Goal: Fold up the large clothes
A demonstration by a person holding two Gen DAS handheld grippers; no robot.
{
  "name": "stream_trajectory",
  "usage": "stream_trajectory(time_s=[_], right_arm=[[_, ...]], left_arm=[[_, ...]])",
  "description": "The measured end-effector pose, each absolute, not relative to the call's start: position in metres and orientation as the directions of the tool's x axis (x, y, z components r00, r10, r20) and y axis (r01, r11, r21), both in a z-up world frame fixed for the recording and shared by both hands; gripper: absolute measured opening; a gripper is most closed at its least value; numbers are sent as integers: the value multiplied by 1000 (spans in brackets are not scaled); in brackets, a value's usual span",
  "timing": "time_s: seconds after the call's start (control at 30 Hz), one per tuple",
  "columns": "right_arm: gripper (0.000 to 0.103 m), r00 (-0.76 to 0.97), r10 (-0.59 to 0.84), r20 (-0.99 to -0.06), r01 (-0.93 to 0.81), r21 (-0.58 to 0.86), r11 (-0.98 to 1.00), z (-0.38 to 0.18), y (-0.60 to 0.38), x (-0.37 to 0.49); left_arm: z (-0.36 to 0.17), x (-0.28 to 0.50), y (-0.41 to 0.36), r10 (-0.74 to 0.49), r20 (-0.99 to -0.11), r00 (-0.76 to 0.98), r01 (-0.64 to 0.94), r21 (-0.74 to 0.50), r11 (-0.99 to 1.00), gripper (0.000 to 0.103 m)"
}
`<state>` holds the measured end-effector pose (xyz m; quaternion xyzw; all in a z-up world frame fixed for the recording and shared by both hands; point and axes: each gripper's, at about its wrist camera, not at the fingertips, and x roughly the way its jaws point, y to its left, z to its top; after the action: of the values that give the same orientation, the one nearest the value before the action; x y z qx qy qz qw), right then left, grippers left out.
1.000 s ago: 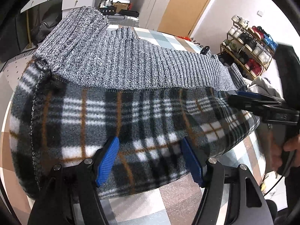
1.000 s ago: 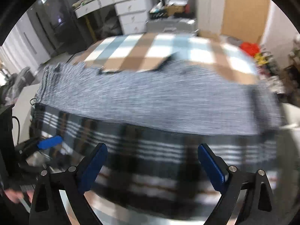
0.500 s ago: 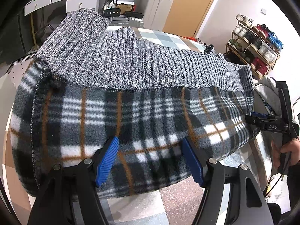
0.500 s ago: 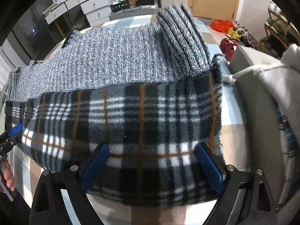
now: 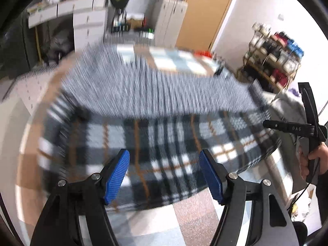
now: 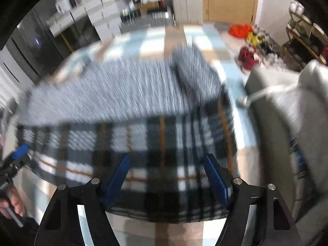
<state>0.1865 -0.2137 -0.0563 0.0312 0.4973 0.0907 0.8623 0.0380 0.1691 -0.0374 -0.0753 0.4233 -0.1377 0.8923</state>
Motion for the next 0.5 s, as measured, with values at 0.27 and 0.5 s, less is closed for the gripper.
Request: stream_trajectory(time_s=[0.27,0.5], right_arm=[[52,541,187,-820,-148,126,981,-29,-197,229],[24,476,65,-877,-23,61,998,-68,-199,272]], left_arm=[[-61,68,222,-253,-771,584,-28,-331,943,66],[-76,81,216,-191,-813,550,-51,-261,964,66]])
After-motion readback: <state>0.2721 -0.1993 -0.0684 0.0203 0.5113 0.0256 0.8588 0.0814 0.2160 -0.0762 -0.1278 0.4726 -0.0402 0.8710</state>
